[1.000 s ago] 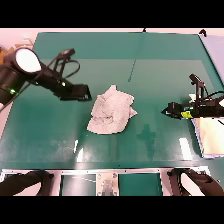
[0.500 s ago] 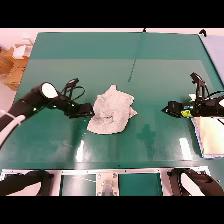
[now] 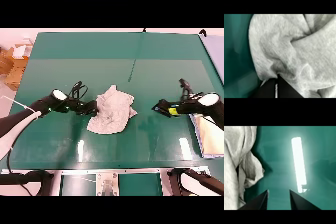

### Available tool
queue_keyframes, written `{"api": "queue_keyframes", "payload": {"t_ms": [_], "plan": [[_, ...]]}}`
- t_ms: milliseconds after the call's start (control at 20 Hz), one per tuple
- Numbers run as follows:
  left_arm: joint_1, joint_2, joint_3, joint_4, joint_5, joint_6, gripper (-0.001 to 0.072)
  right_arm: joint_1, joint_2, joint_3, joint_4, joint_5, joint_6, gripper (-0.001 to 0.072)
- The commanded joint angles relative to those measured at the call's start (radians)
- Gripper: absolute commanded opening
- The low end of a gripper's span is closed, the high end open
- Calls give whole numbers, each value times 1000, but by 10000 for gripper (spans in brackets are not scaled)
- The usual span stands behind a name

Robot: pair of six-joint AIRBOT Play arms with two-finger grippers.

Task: Fold the shirts.

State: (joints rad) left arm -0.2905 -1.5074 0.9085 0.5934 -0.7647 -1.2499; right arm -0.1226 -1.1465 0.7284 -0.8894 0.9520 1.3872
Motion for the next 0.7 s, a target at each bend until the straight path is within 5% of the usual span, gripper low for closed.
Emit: {"api": "queue_keyframes", "payload": {"t_ms": [0, 300, 350, 450, 650], "plan": [[1, -9, 19, -40, 11, 47, 22, 33, -243, 49, 242, -19, -128, 380], [8, -6, 30, 11, -48, 45, 22, 201, -447, 188, 276, 33, -127, 344], [22, -6, 41, 15, -76, 45, 22, 213, -457, 203, 281, 64, -123, 290], [73, -6, 75, 33, -158, 38, 21, 215, -457, 214, 277, 98, -125, 54], [200, 39, 125, 242, -273, -96, 21, 71, -441, 284, 132, 108, -100, 8]]}}
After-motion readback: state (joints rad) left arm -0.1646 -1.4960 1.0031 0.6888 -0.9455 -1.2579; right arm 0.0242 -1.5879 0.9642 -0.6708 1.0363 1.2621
